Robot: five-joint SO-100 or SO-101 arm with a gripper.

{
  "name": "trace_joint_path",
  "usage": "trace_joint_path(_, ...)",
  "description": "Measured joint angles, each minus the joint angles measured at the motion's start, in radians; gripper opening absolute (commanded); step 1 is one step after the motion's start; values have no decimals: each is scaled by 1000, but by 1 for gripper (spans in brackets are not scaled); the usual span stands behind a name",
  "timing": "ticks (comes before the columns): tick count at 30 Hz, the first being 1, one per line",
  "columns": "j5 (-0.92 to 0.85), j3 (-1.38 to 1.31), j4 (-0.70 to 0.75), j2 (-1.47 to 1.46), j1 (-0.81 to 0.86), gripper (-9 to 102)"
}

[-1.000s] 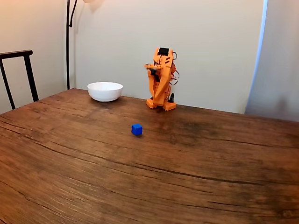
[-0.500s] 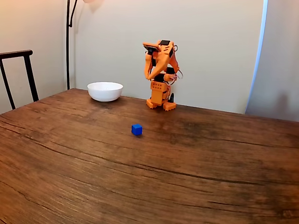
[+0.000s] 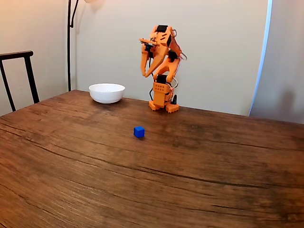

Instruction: Grasp the cube and drop it in the bowl

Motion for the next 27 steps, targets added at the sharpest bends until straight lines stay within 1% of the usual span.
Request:
trace_joint_path(10, 160, -261, 0, -356, 3, -1)
trace_joint_path(20, 365, -382, 3, -600, -8, -1)
trace_joint_path(27, 488, -492, 69, -729, -8, 0)
